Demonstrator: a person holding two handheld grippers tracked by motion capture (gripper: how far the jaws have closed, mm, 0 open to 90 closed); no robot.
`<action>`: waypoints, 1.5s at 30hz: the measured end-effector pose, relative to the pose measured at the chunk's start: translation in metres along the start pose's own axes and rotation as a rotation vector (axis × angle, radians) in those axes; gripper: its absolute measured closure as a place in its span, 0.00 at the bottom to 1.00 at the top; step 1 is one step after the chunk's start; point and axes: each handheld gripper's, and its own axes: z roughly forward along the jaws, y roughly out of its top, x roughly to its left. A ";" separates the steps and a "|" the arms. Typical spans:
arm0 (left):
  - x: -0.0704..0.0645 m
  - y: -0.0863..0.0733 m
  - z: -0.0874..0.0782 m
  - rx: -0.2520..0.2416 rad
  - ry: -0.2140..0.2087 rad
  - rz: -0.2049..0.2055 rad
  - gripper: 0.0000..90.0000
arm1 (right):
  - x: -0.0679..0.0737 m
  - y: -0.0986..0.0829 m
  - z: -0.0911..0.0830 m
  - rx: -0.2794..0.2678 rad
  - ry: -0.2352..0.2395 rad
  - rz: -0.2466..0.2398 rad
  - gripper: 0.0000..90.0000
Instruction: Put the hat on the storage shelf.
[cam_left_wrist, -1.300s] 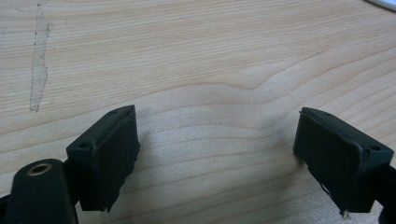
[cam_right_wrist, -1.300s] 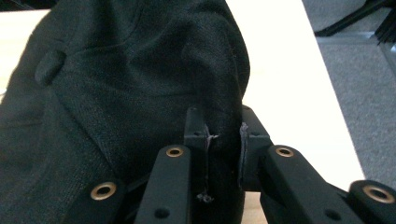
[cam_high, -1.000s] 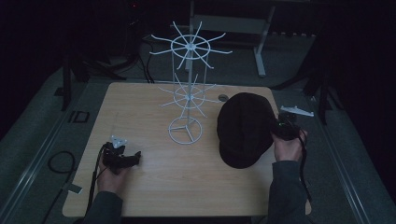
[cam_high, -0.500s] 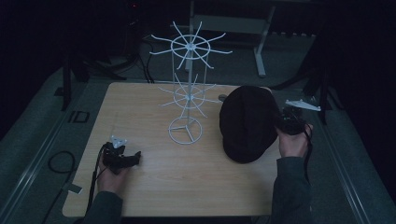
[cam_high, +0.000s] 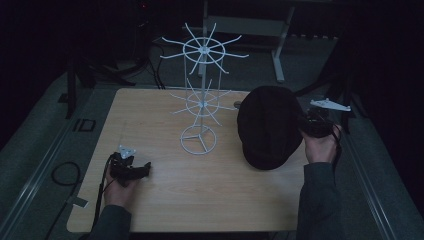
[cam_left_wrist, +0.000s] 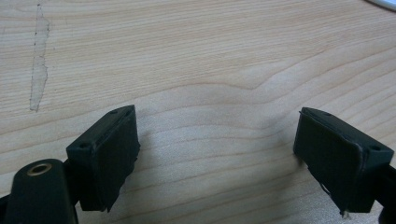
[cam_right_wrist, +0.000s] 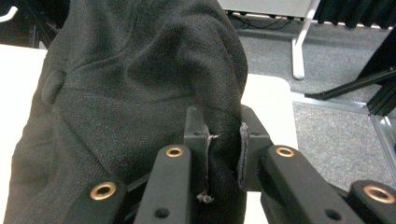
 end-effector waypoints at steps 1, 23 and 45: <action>0.000 0.000 0.000 -0.001 0.000 -0.001 0.16 | -0.001 0.002 0.000 0.000 0.003 -0.003 0.86; 0.000 0.000 0.000 -0.001 0.000 -0.001 0.16 | -0.019 0.021 -0.030 -0.086 0.096 -0.073 0.86; 0.000 0.000 0.000 0.000 -0.001 -0.001 0.16 | -0.020 0.048 -0.057 -0.180 0.205 -0.129 0.86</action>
